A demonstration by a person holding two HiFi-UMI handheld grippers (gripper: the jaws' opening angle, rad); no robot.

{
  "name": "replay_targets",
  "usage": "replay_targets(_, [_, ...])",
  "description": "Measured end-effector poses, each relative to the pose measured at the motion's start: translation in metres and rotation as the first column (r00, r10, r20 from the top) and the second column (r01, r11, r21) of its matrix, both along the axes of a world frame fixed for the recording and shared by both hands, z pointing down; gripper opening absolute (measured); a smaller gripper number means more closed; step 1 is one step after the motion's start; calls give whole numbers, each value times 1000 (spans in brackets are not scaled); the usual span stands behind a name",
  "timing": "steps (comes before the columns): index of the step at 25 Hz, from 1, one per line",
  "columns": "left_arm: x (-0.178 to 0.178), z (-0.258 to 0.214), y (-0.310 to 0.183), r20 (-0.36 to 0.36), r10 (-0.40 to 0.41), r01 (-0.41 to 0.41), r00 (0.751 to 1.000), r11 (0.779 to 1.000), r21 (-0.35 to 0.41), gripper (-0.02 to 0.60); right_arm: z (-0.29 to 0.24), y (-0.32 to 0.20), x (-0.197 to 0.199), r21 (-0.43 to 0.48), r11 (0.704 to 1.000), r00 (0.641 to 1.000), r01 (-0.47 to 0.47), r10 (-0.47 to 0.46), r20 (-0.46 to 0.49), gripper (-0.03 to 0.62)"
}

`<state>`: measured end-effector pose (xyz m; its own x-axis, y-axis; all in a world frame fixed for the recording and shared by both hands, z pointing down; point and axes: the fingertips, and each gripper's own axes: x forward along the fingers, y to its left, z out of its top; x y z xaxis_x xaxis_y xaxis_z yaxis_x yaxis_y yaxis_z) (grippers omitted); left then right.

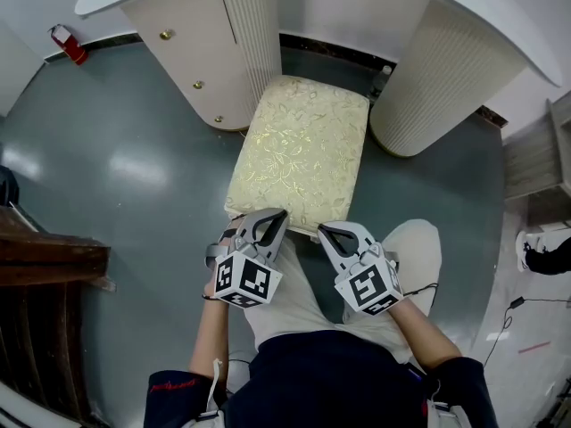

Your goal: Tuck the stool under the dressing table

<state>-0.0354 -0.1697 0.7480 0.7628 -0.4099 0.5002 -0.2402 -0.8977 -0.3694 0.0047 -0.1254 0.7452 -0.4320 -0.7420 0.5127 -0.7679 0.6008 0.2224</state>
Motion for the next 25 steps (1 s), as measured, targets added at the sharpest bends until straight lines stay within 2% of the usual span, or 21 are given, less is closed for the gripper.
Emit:
replay_targets(17, [20,2,-28,-48,-36,36,998,999,-6,17,3,-30,22,27,996,996,-84,84,3,12])
replay_targets(25, [37,0,-51,-36,-53,55,998,997,46,17,1,-55,40,40,991,992,-129,129,3,12])
